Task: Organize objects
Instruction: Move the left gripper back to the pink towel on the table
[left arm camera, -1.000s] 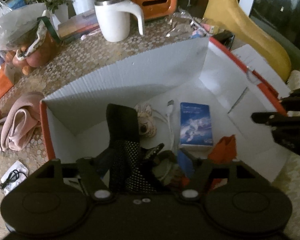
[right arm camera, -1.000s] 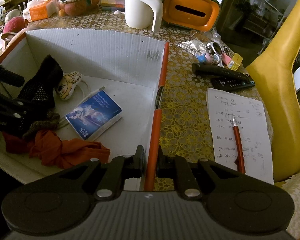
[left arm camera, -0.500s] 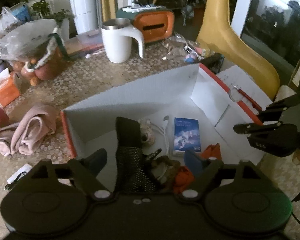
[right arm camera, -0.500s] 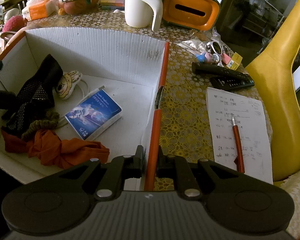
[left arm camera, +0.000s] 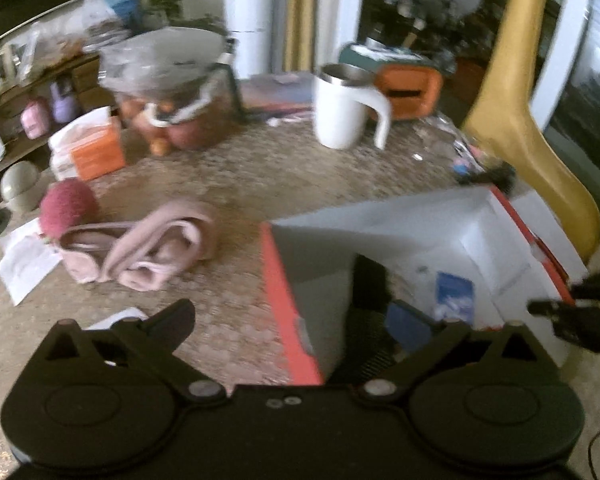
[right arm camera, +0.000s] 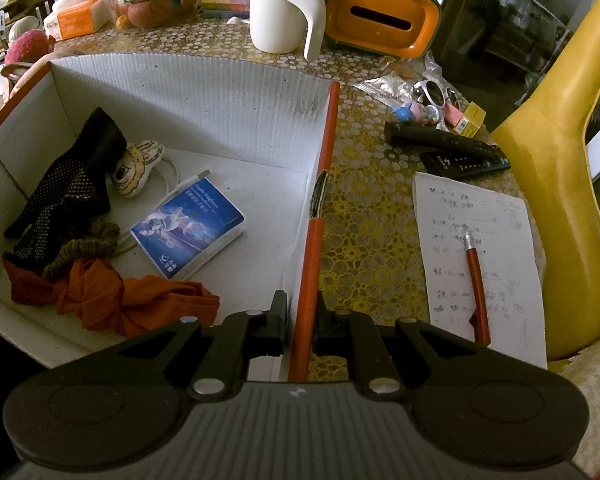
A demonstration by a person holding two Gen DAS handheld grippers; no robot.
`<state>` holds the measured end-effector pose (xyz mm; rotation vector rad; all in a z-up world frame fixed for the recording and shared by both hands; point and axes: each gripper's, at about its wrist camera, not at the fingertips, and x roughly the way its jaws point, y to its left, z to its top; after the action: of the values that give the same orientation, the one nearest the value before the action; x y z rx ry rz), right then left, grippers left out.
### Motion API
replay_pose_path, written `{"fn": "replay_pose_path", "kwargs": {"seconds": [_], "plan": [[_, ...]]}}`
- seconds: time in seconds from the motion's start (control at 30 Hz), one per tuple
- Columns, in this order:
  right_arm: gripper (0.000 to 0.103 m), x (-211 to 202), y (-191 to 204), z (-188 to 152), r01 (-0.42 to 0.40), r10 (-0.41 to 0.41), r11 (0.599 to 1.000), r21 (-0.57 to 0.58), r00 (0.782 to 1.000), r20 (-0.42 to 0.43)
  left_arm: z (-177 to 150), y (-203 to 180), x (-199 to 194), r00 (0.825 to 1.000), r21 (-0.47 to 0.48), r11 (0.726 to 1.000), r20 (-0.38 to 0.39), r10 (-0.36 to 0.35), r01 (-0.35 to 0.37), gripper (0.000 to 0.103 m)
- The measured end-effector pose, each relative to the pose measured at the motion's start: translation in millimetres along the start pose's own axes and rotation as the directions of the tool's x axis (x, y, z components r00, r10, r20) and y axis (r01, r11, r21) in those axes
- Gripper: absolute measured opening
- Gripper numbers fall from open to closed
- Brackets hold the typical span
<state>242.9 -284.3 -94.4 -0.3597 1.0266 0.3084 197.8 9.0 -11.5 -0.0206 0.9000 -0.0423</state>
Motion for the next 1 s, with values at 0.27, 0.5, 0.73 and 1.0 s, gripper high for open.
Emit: {"fn": "replay_pose_path", "kwargs": {"seconds": [0.27, 0.5, 0.73, 1.0], "plan": [[0.011, 0, 1, 1, -0.007, 0.007, 1.0, -0.001, 1.0, -0.004, 21, 46, 3, 0.993, -0.035, 0.994, 0.043, 0.107, -0.105, 0.102], [0.011, 0, -1, 2, -0.021, 0.021, 1.0, 0.005, 1.0, -0.014, 33, 77, 27, 0.984, 0.033, 0.986, 0.082, 0.161, -0.164, 0.102], [0.011, 1, 1, 2, -0.016, 0.016, 1.0, -0.014, 1.0, -0.022, 29, 96, 63, 0.991, 0.049, 0.991, 0.047, 0.122, -0.124, 0.102], [0.011, 1, 1, 2, -0.02, 0.02, 1.0, -0.021, 0.999, -0.029, 17, 86, 100, 0.991, 0.203, 0.97, 0.024, 0.132, -0.134, 0.102]]}}
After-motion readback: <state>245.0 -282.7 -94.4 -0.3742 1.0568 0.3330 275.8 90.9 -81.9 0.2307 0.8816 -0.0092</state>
